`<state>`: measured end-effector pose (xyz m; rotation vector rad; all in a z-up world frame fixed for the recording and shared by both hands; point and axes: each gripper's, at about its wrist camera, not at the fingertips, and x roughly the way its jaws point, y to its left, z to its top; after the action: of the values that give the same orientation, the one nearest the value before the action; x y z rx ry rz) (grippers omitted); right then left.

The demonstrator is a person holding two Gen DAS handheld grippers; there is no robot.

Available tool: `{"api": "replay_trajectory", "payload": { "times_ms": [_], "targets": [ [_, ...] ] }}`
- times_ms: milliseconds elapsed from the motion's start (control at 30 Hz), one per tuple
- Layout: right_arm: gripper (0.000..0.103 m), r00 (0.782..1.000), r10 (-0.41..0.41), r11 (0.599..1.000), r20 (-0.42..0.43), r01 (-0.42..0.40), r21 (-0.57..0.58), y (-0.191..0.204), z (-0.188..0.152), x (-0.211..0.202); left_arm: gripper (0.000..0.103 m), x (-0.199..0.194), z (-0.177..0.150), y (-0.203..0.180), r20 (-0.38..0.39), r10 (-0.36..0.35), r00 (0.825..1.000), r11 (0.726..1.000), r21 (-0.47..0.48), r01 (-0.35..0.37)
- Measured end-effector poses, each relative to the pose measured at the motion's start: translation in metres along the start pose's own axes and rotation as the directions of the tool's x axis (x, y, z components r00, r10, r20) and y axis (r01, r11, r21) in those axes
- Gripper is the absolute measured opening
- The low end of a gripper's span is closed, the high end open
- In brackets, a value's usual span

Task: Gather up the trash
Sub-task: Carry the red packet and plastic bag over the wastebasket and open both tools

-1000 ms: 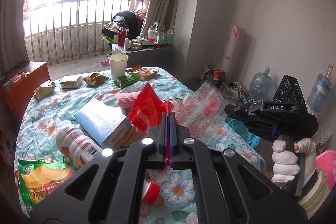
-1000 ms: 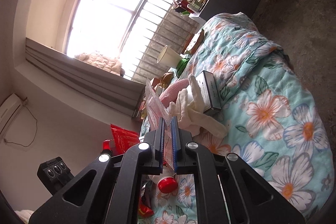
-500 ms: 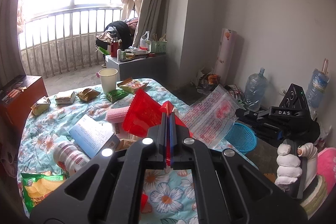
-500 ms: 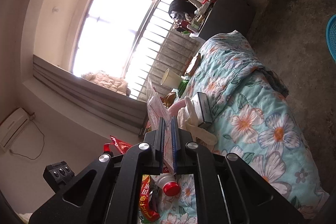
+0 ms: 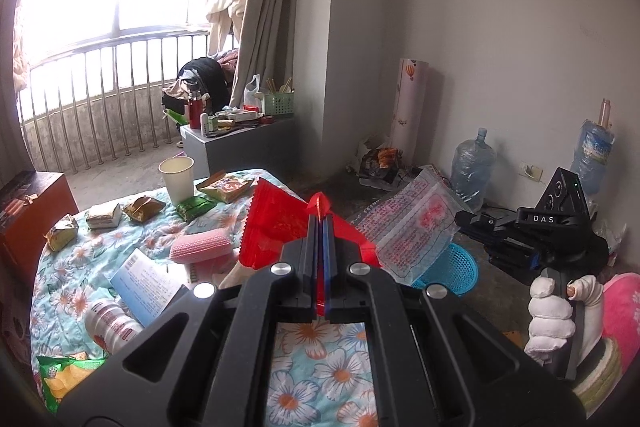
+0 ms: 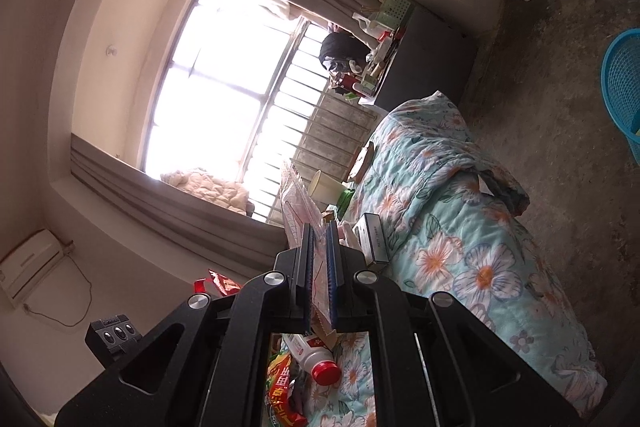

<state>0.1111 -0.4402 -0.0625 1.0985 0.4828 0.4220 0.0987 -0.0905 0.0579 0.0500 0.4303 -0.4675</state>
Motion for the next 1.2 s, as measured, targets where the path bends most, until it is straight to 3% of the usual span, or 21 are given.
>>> {"api": "replay_trajectory", "payload": {
  "times_ms": [433,667,733,900,1067,1133,1200],
  "targets": [
    [0.007,0.995,-0.005,1.0,0.103,0.002,0.031,-0.021,0.015,-0.038,0.0,0.031,0.016,-0.035,-0.004,-0.086,0.996,0.995,0.049,0.086],
    [0.007,0.972,-0.066,0.997,0.224,0.056,0.051,-0.043,0.042,-0.085,0.0,0.07,0.034,-0.076,-0.022,-0.185,0.982,0.979,0.088,0.187],
    [0.007,0.956,-0.107,0.994,0.272,0.095,0.057,-0.052,0.054,-0.105,0.0,0.087,0.041,-0.095,-0.033,-0.223,0.974,0.969,0.098,0.225],
    [0.007,0.884,-0.275,0.961,0.378,0.259,0.093,-0.082,0.083,-0.153,0.0,0.147,0.056,-0.153,-0.11,-0.333,0.937,0.929,0.13,0.345],
    [0.007,0.789,-0.459,0.888,0.408,0.418,0.19,-0.131,0.105,-0.176,0.0,0.238,0.054,-0.222,-0.29,-0.404,0.868,0.883,0.127,0.453],
    [0.007,0.771,-0.498,0.867,0.397,0.439,0.235,-0.158,0.111,-0.176,0.0,0.278,0.047,-0.246,-0.364,-0.411,0.836,0.87,0.118,0.479],
    [0.007,0.747,-0.55,0.835,0.373,0.478,0.273,-0.186,0.118,-0.171,0.0,0.318,0.035,-0.265,-0.428,-0.39,0.816,0.87,0.12,0.478]
  ]
}}
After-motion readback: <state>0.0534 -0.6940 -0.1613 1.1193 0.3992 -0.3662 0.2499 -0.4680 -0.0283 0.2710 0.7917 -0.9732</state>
